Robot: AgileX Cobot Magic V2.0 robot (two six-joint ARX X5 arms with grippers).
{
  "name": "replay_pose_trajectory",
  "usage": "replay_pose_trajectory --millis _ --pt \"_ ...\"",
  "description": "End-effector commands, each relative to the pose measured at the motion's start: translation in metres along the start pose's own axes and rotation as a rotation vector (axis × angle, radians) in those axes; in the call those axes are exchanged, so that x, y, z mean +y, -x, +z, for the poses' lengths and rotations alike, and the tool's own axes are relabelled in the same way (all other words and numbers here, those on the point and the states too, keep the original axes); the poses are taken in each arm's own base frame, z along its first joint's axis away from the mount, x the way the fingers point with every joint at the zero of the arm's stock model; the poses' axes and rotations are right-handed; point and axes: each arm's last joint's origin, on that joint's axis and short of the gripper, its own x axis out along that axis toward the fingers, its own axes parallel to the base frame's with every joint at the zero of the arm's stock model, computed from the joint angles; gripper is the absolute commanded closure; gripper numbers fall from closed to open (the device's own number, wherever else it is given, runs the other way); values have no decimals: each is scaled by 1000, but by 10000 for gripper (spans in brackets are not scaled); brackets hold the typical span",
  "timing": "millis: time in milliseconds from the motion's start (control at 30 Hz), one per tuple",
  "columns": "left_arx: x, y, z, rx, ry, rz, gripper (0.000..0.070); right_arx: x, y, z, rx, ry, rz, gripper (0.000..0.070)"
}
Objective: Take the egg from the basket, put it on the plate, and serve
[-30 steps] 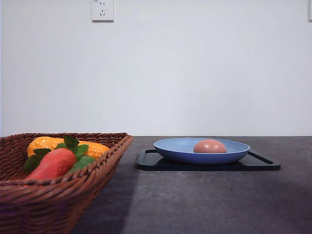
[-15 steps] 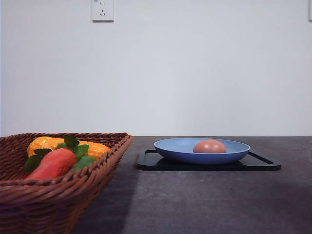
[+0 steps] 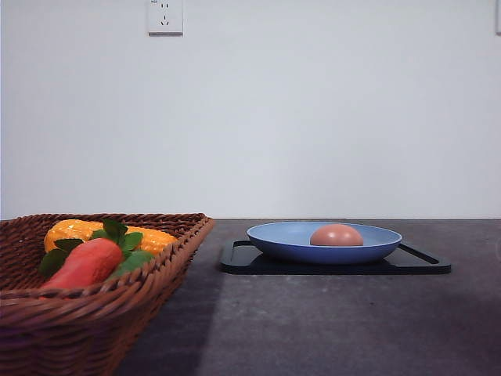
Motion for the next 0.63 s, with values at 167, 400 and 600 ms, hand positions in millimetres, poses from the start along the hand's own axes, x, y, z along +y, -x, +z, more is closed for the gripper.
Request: replay_pose_trajectory --millis 167,400,600 --pt "0 -3 -10 32 1 -1 700 0 -1 -2 8 -13 -2 700" --pt "0 -3 -10 32 1 -1 700 0 -1 -2 8 -13 -2 700" --pt "0 -3 -10 32 1 -1 700 0 -1 -2 8 -13 -2 700"
